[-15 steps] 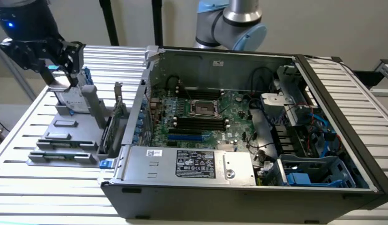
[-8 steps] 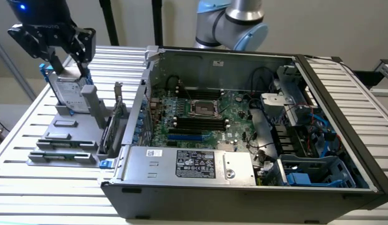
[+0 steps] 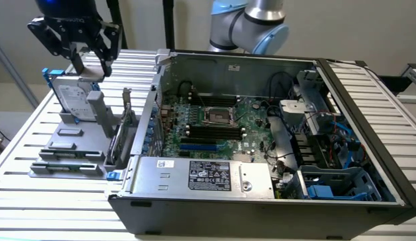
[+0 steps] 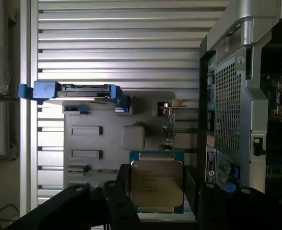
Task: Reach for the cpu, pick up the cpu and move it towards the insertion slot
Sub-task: 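Pick up the cpu and move it towards the insertion slot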
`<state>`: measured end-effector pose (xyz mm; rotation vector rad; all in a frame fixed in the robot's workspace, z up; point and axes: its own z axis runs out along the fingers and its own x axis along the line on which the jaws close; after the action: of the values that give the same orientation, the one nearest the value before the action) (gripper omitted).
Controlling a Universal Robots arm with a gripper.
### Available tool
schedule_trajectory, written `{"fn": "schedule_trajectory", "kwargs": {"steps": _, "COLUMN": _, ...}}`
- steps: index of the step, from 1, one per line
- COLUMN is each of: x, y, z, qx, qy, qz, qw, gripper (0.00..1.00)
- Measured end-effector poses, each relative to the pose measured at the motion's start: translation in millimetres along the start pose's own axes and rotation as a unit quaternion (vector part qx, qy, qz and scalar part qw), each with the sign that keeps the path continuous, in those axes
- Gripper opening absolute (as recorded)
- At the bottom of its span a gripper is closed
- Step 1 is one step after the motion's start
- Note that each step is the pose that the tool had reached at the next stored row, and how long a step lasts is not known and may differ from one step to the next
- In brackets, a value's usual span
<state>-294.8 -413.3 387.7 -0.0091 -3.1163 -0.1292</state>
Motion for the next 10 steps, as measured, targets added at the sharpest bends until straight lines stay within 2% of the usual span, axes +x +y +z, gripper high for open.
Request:
{"fn": "schedule_trajectory", "kwargs": {"steps": 7, "x": -31.6, "y": 0.5, "z": -4.9, "qx": -0.0048, "qy": 0.0001, "qz": 0.0, "qw": 1.0, "gripper": 0.55}}
{"fn": "schedule_trajectory", "kwargs": {"steps": 10, "x": -45.4, "y": 0.6, "z": -5.5, "qx": -0.0087, "qy": 0.0002, "qz": 0.0, "qw": 1.0, "gripper": 0.55}}
